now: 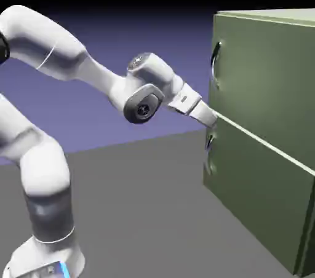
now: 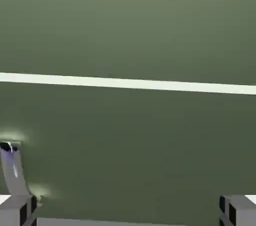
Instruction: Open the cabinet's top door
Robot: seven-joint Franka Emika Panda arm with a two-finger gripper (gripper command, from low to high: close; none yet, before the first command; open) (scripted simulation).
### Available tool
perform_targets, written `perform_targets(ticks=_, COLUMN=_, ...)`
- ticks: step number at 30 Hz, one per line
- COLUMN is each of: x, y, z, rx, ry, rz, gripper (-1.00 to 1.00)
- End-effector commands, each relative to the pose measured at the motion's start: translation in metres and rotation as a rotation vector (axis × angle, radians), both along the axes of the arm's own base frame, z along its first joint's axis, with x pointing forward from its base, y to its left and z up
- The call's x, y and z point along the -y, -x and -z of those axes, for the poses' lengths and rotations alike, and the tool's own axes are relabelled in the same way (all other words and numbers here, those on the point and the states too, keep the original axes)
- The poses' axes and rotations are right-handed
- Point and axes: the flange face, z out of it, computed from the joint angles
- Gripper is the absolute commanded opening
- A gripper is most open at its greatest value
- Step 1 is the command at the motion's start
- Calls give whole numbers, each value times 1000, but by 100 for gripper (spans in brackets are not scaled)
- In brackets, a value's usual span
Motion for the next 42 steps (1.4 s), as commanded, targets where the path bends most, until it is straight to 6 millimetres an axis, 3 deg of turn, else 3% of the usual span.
perform_targets(ticks=1, x=2, y=0, z=-6, rx=14, ry=-4, rz=7, gripper=100)
perform_targets(ticks=12, x=12, y=8, z=-67, rx=173, ry=-42, rz=61, gripper=100)
perform_targets(ticks=22, x=3, y=20, z=-105, rx=316, ry=-61, rz=82, gripper=100)
perform_targets(ticks=32, x=-23, y=26, z=-121, rx=452, ry=-66, rz=81, gripper=100)
perform_targets(ticks=42, x=-61, y=22, z=-116, rx=572, ry=-56, rz=67, gripper=100)
